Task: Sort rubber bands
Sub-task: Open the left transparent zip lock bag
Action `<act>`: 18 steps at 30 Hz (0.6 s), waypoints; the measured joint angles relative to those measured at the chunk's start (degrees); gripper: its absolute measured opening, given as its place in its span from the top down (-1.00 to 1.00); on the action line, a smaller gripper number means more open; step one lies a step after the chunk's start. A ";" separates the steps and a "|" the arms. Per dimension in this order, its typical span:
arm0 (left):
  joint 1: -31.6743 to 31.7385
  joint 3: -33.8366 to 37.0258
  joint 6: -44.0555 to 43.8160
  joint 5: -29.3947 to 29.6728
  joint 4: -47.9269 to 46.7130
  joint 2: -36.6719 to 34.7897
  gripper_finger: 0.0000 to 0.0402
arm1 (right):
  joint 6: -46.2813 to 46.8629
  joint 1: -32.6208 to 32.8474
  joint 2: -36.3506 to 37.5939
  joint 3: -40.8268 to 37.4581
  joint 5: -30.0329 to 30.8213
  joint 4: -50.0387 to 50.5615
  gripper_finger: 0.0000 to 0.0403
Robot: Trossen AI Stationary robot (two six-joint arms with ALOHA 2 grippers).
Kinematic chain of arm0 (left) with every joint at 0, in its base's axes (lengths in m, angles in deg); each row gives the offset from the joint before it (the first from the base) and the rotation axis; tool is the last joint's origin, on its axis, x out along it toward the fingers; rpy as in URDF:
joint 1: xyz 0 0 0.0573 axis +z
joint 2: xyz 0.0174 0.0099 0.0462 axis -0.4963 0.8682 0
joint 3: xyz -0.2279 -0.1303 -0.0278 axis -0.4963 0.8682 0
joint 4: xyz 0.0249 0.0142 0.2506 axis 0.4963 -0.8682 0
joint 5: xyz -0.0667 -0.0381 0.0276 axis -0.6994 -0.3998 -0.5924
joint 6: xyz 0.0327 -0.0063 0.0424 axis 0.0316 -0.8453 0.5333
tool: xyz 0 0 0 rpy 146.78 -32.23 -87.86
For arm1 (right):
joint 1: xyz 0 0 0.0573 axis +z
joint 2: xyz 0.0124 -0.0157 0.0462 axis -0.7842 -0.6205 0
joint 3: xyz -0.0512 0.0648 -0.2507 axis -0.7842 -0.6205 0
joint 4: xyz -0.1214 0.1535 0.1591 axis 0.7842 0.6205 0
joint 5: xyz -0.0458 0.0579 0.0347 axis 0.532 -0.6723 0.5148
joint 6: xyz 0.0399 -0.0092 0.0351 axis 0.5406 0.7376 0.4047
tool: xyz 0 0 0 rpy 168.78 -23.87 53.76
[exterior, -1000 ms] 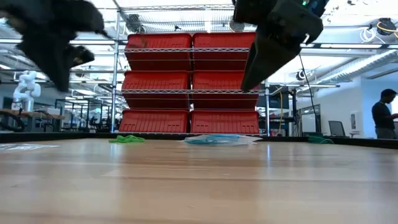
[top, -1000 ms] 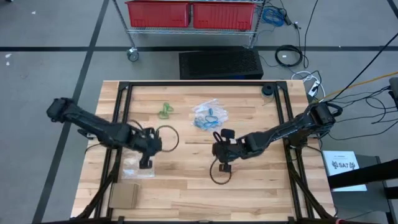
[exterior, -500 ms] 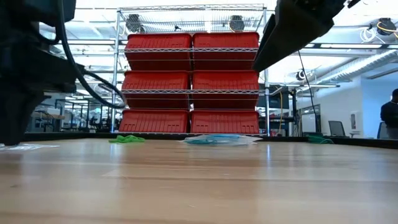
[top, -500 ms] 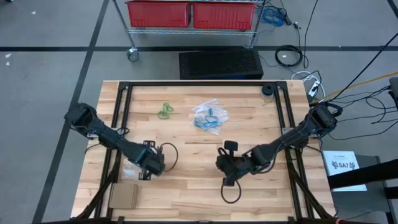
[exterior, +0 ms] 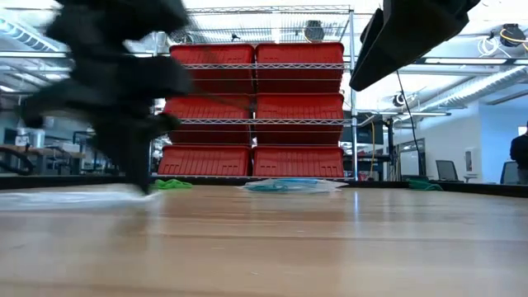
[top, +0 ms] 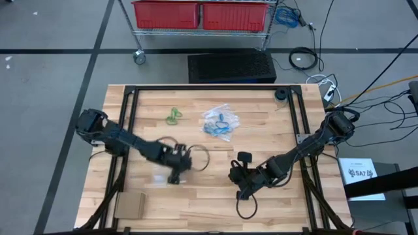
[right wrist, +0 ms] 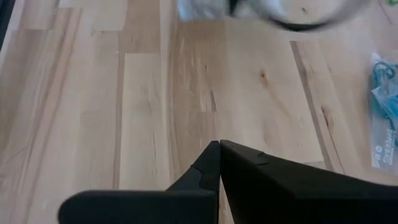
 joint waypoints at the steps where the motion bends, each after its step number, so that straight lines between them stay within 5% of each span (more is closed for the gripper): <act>1: 2.11 -0.40 2.06 0.17 1.80 0.19 0.96 | 0.03 0.00 0.00 0.00 0.00 0.01 1.00; 9: 15.38 -7.75 10.64 1.80 -4.17 -1.38 0.98 | 0.47 0.00 -0.02 0.00 -0.02 -0.14 1.00; 14: 15.56 -7.30 9.68 1.38 -20.60 -4.58 0.99 | 0.51 -1.06 -1.67 0.02 -0.21 -3.48 0.99; 18: 13.50 -3.71 4.57 2.73 -23.78 -10.04 0.99 | -8.54 -3.91 -6.87 0.04 -1.04 -13.83 0.87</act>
